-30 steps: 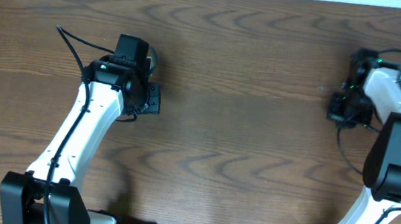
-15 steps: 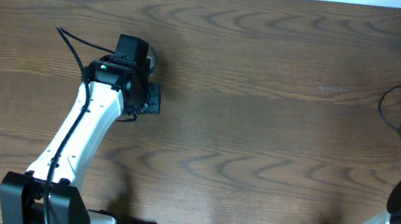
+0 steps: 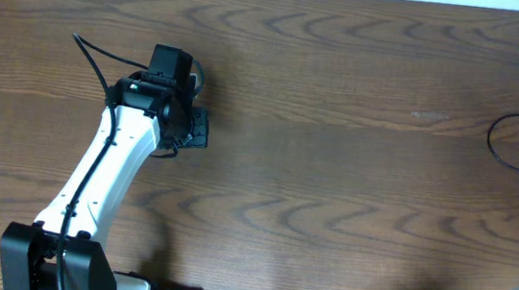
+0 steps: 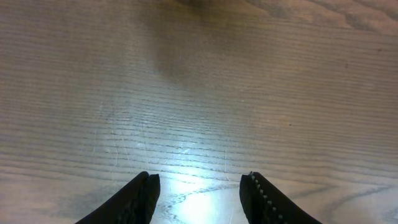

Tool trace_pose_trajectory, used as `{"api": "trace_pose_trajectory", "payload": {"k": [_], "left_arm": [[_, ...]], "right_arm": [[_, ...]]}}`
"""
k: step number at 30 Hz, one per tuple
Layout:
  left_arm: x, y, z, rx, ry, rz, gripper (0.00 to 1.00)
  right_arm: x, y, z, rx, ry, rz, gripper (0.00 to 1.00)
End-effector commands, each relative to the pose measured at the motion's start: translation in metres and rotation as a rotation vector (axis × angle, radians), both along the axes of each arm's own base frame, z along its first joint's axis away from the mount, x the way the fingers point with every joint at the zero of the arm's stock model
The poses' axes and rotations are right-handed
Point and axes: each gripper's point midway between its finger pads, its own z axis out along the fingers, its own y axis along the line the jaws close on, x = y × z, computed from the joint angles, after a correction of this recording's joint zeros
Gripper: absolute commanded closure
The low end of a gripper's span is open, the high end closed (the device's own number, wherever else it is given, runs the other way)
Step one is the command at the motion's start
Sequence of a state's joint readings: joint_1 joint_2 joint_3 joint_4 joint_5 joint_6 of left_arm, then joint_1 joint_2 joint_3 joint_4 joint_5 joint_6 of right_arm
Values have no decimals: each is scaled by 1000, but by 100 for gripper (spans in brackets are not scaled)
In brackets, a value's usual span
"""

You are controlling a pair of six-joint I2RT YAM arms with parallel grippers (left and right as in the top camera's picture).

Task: Untangle cables

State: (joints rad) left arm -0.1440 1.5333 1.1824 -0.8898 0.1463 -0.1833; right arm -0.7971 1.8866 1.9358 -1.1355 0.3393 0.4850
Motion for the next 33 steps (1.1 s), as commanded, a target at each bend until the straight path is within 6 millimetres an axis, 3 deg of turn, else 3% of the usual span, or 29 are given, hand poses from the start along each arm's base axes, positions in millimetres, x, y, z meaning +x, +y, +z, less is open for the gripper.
{"api": "trace_pose_trajectory", "payload": {"k": [1, 10, 12, 13, 15, 17, 20, 28, 33], "left_arm": [[-2, 0, 4, -9, -10, 4, 53], [-2, 0, 4, -9, -10, 4, 52], [-2, 0, 4, -9, -10, 4, 52], [-2, 0, 4, -9, -10, 4, 52], [-2, 0, 4, -9, -10, 4, 52], [-2, 0, 4, -9, -10, 4, 53], [-2, 0, 4, -9, -10, 4, 53], [-2, 0, 4, -9, -10, 3, 52], [-2, 0, 4, -9, -10, 3, 52]], "right_arm": [[-9, -11, -23, 45, 3, -72, 99], [-18, -27, -72, 125, 77, -110, 99], [-15, -27, -83, 147, 83, -106, 88], [-11, -26, -87, 161, 71, -98, 72], [-2, -23, -94, 195, 35, -77, 50], [13, -18, -96, 235, -21, -18, 39], [37, -10, -95, 269, -95, 107, 32], [93, 32, -88, 336, -199, 440, 27], [122, 43, -70, 298, -257, 506, 18]]}}
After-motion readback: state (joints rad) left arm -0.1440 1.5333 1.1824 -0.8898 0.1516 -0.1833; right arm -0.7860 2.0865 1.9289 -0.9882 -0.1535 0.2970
